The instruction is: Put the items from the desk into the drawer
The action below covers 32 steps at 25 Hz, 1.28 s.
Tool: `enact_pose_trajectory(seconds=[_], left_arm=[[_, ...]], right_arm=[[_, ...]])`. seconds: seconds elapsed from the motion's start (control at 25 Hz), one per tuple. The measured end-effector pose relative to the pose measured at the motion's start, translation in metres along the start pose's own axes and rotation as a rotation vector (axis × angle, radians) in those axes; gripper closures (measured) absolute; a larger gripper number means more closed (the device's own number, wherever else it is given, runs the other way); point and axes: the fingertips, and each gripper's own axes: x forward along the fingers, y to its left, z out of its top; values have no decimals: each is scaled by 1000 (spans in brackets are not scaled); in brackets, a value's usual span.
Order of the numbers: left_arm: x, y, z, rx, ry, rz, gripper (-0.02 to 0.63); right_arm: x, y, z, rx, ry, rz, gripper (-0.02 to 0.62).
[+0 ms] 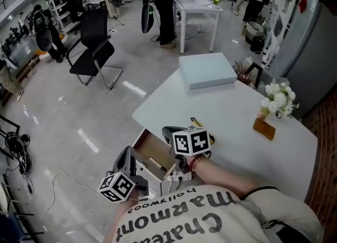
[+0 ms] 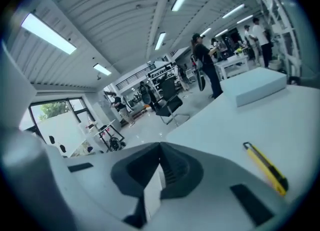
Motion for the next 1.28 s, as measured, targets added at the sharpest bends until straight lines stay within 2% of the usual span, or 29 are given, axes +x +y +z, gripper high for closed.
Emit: enact_pose_trajectory(seconds=[0.12,0.24,0.36,0.52,0.76,0.88,0.96,1.28], left_arm=[[18,-29,-13,13,38,-48,604],[30,-52,-26,9,60,-64,604],[38,-69,-43,3,83,-65,604],[40,-83,-67,-2,116,-49,604],[27,-87,-98,-9,156,18,604],[19,-89,-103,-11,151,45,604],[12,-90,-106,-10,143,65,604],[-26,-87,-108,-11,91,166,604]], right_arm=[[-29,-40,11,55,-50,-56,592],[-54,-74,14,84,-56,-92,587],[-73,-106,12,54,-36,-133,508],[-90,-148,-8,33,17,-193,431],[-99,-190,-45,46,108,-242,393],[-98,-205,-61,-29,172,-278,344],[-95,-213,-71,-101,214,-300,339],[-77,-223,-87,-242,281,-274,321]])
